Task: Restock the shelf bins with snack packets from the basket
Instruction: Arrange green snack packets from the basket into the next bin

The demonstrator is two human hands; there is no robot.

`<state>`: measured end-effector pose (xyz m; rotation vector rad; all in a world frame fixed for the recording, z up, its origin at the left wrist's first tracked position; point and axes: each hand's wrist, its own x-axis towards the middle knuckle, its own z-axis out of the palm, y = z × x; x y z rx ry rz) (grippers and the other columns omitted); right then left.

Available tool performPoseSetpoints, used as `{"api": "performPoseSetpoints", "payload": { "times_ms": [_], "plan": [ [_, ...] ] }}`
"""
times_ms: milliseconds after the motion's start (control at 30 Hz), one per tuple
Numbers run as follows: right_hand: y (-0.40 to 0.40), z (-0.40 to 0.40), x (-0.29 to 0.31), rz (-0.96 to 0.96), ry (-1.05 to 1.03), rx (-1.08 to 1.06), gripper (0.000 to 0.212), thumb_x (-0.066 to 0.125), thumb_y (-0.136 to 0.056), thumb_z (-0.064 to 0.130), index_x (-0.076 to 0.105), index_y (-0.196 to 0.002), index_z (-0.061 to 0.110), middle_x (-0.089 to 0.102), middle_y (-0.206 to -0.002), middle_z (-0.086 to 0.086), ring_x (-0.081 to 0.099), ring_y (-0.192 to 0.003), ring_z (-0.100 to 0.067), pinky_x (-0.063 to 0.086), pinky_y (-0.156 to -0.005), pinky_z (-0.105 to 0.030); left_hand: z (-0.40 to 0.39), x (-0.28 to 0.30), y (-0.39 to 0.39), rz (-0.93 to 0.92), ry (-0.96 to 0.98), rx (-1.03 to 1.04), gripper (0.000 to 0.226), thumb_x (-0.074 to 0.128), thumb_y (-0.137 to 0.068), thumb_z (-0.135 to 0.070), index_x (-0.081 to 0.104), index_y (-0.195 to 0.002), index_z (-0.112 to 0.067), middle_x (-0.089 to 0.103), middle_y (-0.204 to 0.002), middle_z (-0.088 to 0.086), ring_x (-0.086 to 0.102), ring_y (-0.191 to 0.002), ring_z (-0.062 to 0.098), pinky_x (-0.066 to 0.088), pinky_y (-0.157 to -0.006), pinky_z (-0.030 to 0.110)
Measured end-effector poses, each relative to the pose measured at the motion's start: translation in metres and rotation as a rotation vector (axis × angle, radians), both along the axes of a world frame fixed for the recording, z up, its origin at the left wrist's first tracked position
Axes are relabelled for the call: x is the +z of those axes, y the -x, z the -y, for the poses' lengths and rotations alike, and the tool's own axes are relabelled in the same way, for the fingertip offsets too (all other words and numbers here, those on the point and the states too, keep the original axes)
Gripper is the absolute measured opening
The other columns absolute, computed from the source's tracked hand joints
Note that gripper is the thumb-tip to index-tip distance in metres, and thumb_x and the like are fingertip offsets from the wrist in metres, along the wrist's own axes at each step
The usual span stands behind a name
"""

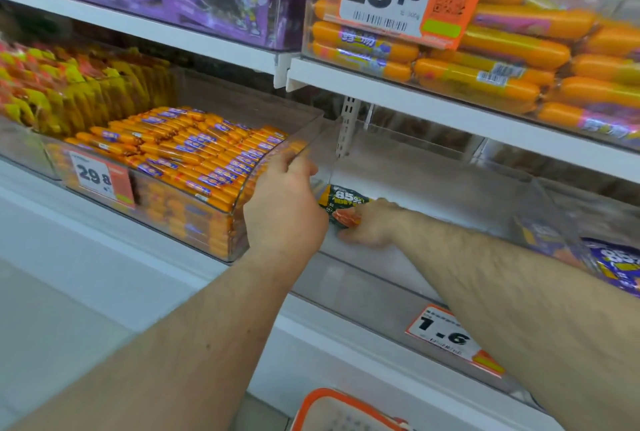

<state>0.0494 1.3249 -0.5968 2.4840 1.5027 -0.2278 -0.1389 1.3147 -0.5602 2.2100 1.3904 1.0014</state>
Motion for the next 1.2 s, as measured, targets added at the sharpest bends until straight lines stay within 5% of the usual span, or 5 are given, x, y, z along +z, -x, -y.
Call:
{"api": "performPoseSetpoints", "payload": {
  "times_ms": [233, 533, 700, 933, 1200],
  "plan": [
    [0.009, 0.044, 0.047, -0.188, -0.304, -0.060, 0.030, 0.055, -0.082, 0.046, 0.062, -0.076, 0.017, 0.064, -0.085, -0.005, 0.058, -0.078, -0.025, 0.042, -0.060, -0.027, 0.033, 0.021, -0.014, 0.071, -0.371, -0.156, 0.040, 0.047, -0.068, -0.023, 0.062, -0.104, -0.013, 0.059, -0.108, 0.010, 0.058, -0.095, 0.035, 0.049, -0.073, 0.042],
    [0.026, 0.180, 0.053, 0.412, -1.116, 0.163, 0.009, 0.061, -0.069, 0.022, 0.067, -0.069, 0.015, 0.062, -0.083, -0.006, 0.054, -0.084, -0.033, 0.034, -0.069, -0.037, 0.099, 0.020, -0.028, -0.090, 0.105, -0.810, 0.032, 0.060, -0.079, -0.003, 0.055, -0.061, -0.029, 0.059, -0.055, -0.018, 0.056, -0.060, 0.001, 0.044, -0.060, 0.018],
    [0.034, 0.252, 0.001, 0.419, -1.223, 0.388, 0.008, 0.065, -0.073, 0.013, 0.064, -0.067, 0.009, 0.062, -0.077, -0.009, 0.051, -0.074, -0.030, 0.035, -0.065, -0.039, 0.137, -0.012, -0.035, -0.488, 0.234, -1.088, 0.012, 0.056, -0.085, -0.007, 0.068, -0.087, -0.005, 0.072, -0.087, 0.009, 0.064, -0.078, 0.021, 0.049, -0.069, 0.027],
    [0.047, 0.320, -0.148, -0.187, -0.917, 0.035, 0.018, 0.055, -0.079, 0.019, 0.062, -0.067, 0.008, 0.056, -0.071, -0.004, 0.054, -0.072, -0.023, 0.042, -0.064, -0.034, 0.159, -0.080, -0.050, -1.262, 0.335, -1.257, 0.012, 0.051, -0.092, -0.017, 0.059, -0.083, -0.018, 0.053, -0.082, -0.004, 0.055, -0.085, 0.027, 0.047, -0.077, 0.039],
    [0.069, 0.355, -0.260, -0.421, 0.116, -0.511, 0.085, 0.056, -0.080, 0.072, 0.041, -0.145, 0.018, 0.044, -0.145, -0.006, 0.046, -0.129, -0.026, 0.045, -0.104, -0.040, 0.163, -0.100, -0.057, -1.320, 0.251, -1.214, 0.029, 0.049, -0.098, -0.029, 0.063, -0.120, -0.015, 0.062, -0.112, 0.000, 0.056, -0.094, 0.018, 0.045, -0.080, 0.035]
  ]
}}
